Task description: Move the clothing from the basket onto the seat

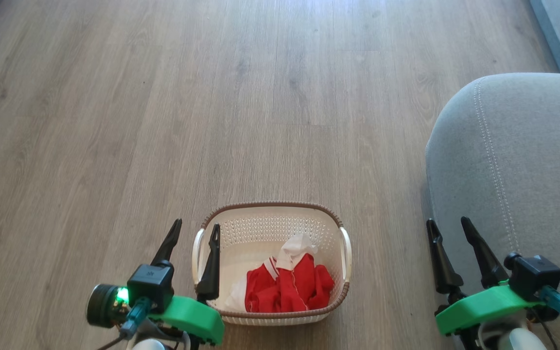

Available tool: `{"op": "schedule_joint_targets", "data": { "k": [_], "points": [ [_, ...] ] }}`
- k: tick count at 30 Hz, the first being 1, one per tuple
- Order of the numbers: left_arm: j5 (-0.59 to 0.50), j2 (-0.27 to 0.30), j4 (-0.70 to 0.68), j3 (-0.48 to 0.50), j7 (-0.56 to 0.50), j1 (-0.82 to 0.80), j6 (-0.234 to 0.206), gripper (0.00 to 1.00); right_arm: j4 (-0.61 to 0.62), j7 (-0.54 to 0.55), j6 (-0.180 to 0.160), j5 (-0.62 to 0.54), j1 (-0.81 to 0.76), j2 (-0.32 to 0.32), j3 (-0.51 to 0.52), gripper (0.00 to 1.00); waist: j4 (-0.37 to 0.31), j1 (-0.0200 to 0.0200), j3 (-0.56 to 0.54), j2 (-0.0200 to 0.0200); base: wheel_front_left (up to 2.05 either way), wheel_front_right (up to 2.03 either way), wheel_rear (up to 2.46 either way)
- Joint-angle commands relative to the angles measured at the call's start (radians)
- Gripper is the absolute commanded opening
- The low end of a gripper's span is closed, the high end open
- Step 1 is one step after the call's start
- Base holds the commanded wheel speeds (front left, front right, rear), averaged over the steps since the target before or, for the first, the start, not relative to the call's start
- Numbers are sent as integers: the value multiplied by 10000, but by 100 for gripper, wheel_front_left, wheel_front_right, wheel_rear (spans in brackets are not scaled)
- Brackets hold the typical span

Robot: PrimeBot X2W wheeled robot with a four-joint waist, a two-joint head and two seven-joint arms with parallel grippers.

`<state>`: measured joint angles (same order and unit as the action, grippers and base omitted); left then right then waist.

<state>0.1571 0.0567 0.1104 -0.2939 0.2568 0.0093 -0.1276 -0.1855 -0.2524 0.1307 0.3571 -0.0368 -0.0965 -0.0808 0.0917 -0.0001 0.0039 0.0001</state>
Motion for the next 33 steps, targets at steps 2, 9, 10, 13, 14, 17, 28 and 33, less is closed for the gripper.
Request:
{"op": "schedule_joint_targets", "data": {
  "k": [2, 9, 10, 13, 14, 17, 28, 33],
  "points": [
    [-18, -64, -295, 241, 49, -211, -77, 100, 275, -93, 0, -154, 220, -3, -150, 100, 4, 1, 1, -1, 0, 0, 0],
    [40, -64, -302, 223, 49, -249, -75, 100, 264, -93, 0, -237, 271, -62, -187, 100, -34, 1, -24, -1, 0, 0, 0],
    [44, -64, -299, 218, 49, -248, -68, 100, 265, -93, 0, -241, 277, -65, -189, 100, -44, 1, -28, -1, 0, 0, 0],
    [58, -64, -284, 203, 49, -233, -47, 100, 268, -93, 0, -245, 286, -74, -203, 100, -72, 1, -42, -1, 0, 0, 0],
    [63, -64, -276, 201, 49, -227, -42, 100, 271, -93, 0, -249, 287, -80, -211, 100, -81, 1, -45, -1, 0, 0, 0],
    [73, -64, -250, 194, 49, -199, -24, 100, 297, -93, 0, -128, 285, -59, -251, 100, -110, 1, -60, -1, 0, 0, 0],
    [114, -64, -203, 119, 49, -198, 2, 100, 207, -93, 0, -18, 294, -223, -426, 100, -127, 1, -40, -1, 0, 0, 0],
    [147, -64, -181, 67, 49, -195, 14, 100, 199, -93, 0, -6, 271, -239, -358, 100, -76, 1, -48, -1, 0, 0, 0]
  ]
}}
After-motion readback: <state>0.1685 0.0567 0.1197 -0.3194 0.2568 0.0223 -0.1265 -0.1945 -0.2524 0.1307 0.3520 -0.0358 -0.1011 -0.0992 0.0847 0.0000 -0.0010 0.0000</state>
